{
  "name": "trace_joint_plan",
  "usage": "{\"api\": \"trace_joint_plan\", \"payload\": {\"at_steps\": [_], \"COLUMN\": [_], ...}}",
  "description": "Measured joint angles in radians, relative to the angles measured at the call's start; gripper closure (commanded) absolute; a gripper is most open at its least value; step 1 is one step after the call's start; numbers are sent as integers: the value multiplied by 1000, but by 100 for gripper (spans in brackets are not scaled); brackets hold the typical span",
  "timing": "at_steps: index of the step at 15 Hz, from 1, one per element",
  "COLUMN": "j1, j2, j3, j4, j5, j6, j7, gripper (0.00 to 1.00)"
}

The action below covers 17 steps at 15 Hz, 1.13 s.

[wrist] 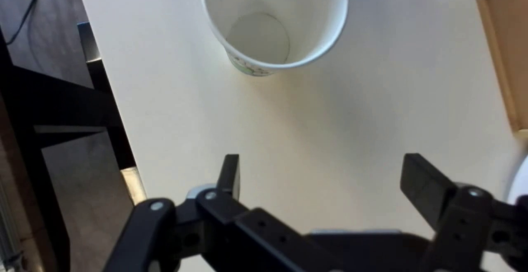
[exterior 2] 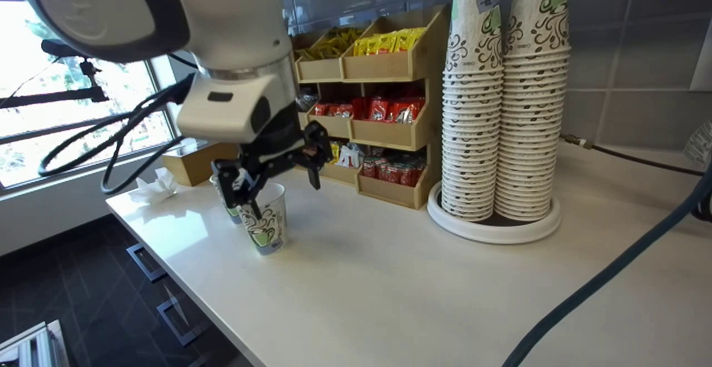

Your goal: Pick up the white paper cup on the right and pour all its contents into the white paper cup on the left

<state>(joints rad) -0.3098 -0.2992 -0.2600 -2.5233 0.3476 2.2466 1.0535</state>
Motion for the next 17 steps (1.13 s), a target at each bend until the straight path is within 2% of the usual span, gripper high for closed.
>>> {"api": "trace_joint_plan", "payload": {"at_steps": [9, 13, 17], "j1": [18, 43, 52], "j2": [-184, -230, -249], "j3": [135, 162, 170], "j4": [34, 34, 34], "j5": [-117, -127, -127], "j6": [-152, -221, -233], "j7": [-71, -170, -199], "gripper": [0, 0, 0]}}
